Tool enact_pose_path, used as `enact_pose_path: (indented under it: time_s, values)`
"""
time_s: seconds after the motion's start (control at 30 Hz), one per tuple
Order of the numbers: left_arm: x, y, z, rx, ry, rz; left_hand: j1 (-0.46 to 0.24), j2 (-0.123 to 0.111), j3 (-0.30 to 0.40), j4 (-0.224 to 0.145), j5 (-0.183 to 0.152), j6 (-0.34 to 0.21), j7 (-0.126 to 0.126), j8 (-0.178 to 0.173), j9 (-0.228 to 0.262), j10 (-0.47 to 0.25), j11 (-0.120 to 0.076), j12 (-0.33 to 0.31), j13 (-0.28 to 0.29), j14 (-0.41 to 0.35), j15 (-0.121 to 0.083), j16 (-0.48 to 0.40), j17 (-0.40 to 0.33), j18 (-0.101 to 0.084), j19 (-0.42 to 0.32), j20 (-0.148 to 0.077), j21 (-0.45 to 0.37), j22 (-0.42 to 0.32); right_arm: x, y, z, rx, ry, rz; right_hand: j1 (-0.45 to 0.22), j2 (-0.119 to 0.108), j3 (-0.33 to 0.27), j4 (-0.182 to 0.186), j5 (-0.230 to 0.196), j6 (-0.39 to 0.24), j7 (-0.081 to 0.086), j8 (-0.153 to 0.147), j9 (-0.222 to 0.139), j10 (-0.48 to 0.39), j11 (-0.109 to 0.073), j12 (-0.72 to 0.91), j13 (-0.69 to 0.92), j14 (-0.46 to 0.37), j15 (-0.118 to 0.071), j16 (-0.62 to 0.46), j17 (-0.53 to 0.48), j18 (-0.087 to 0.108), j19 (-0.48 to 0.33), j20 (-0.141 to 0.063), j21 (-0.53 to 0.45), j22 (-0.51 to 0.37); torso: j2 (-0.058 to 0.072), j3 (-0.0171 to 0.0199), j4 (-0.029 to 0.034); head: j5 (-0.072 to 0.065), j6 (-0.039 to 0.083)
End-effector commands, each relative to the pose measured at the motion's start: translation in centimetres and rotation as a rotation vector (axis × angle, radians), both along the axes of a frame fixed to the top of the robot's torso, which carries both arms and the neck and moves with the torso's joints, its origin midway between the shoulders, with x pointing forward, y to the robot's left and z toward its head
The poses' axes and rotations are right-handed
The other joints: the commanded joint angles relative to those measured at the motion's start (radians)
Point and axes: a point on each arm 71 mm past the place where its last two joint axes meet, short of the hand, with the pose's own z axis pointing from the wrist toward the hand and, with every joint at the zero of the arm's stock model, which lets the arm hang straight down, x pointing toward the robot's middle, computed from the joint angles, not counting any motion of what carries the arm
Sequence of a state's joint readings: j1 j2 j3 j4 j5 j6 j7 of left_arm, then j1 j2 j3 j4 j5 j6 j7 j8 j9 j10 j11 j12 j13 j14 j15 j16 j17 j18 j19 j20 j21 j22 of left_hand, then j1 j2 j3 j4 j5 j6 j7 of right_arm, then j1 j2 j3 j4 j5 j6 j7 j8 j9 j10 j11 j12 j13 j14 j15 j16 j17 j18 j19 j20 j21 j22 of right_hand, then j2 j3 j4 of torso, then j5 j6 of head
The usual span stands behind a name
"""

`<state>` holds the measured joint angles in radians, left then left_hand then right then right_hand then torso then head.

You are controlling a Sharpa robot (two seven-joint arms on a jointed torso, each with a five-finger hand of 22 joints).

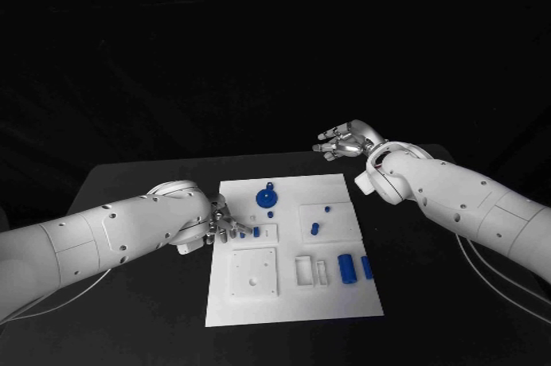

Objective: Assemble the parts on the task board

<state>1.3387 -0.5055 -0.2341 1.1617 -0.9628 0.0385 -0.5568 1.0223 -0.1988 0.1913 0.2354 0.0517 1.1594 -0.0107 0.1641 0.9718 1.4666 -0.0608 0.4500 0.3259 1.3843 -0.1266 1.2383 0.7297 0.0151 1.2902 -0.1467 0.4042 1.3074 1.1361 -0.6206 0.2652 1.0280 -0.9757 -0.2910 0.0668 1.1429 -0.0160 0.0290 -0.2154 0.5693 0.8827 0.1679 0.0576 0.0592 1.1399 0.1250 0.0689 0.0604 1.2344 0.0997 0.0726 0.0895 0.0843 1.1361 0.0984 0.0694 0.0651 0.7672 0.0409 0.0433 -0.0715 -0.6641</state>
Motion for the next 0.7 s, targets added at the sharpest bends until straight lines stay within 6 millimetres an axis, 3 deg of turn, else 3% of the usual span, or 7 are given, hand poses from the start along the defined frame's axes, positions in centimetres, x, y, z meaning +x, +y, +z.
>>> enact_pose_path:
  time_s: [0.03,0.17,0.43,0.57,0.63,0.7]
  values:
    - [-0.2,0.4,-0.5,0.026,0.012,0.015,0.02,0.022,-0.073,0.013,0.004,0.0,0.006,-0.004,-0.001,0.043,0.001,0.0,0.0,-0.005,-0.001,-0.006,0.0,-0.008,0.0,0.0,-0.004,0.019,0.0,0.0,-0.1,-0.001,0.001,0.005,0.005,0.0,-0.005,-0.004,0.001,-0.01,0.0,0.0,-0.001,-0.007,0.003,-0.003,-0.001,-0.007,0.002,-0.005,-0.003,0.01,-0.01,0.002,-0.006,-0.001,0.0,-0.0001,0.0,-0.001,0.0]
    - [-0.2,0.6,-0.4,0.017,0.01,0.022,0.039,0.025,-0.095,0.04,0.007,0.0,0.006,-0.004,-0.002,0.042,0.001,-0.001,0.002,-0.006,0.0,-0.008,-0.003,-0.005,0.001,0.002,-0.005,0.019,0.0,0.0,-0.1,-0.001,0.002,0.004,0.004,0.001,-0.007,-0.004,0.001,-0.01,0.0,0.0,-0.001,-0.009,0.003,-0.003,-0.001,-0.009,0.003,-0.005,-0.006,0.011,-0.013,0.003,-0.006,-0.001,0.0,-0.0008,0.0009,-0.002,0.0]
    - [-0.2,0.9,0.0,-0.015,0.007,0.042,0.039,0.023,-0.096,0.044,0.007,0.0,0.007,-0.004,-0.003,0.042,0.001,-0.003,0.002,-0.007,0.0,-0.01,-0.007,-0.005,0.0,0.002,-0.005,0.019,0.0,-0.1,-0.2,0.0,0.003,0.002,0.003,0.002,-0.011,-0.004,0.002,-0.01,0.0,0.0,-0.001,-0.011,0.004,-0.003,-0.001,-0.011,0.003,-0.005,-0.011,0.011,-0.016,0.005,-0.006,-0.001,0.0,-0.0003,0.0005,-0.002,0.0]
    - [0.1,1.1,0.6,-0.054,-0.01,0.063,0.041,0.038,-0.091,0.039,0.009,-0.002,0.007,-0.004,-0.003,0.042,0.001,-0.004,0.003,-0.007,0.0,-0.01,-0.008,-0.005,0.001,0.002,-0.006,0.019,-0.1,-0.1,-0.2,0.0,0.004,0.001,0.003,0.003,-0.012,-0.004,0.003,-0.012,0.0,0.0,-0.001,-0.012,0.004,-0.003,-0.001,-0.011,0.004,-0.004,-0.012,0.011,-0.017,0.005,-0.006,-0.001,0.0,-0.0003,0.0005,-0.002,0.001]
    - [0.3,1.2,1.1,-0.088,-0.02,0.077,0.044,0.058,-0.087,0.021,0.012,-0.024,0.021,-0.043,-0.073,0.037,0.008,-0.016,-0.001,-0.019,0.005,-0.03,-0.041,-0.004,-0.003,0.005,-0.011,0.018,-0.1,-0.2,-0.2,0.0,0.005,0.0,0.003,0.003,-0.012,-0.004,0.003,-0.012,0.0,0.0,-0.001,-0.012,0.004,-0.003,-0.001,-0.011,0.004,-0.004,-0.012,0.011,-0.017,0.005,-0.006,-0.001,0.0,-0.0001,0.0011,-0.003,0.001]
    - [0.6,1.3,1.7,-0.133,-0.032,0.093,0.036,0.084,-0.097,-0.023,0.012,-0.028,0.024,-0.033,-0.147,0.032,0.01,-0.03,-0.001,-0.03,0.009,-0.04,-0.076,-0.002,-0.009,0.01,-0.018,0.018,-0.1,-0.2,-0.2,0.0,0.005,-0.001,0.002,0.004,-0.013,-0.003,0.003,-0.009,0.0,0.0,-0.001,-0.011,0.004,-0.002,-0.001,-0.011,0.004,-0.004,-0.013,0.011,-0.017,0.005,-0.006,-0.001,0.0,0.0,0.0007,-0.003,0.003]
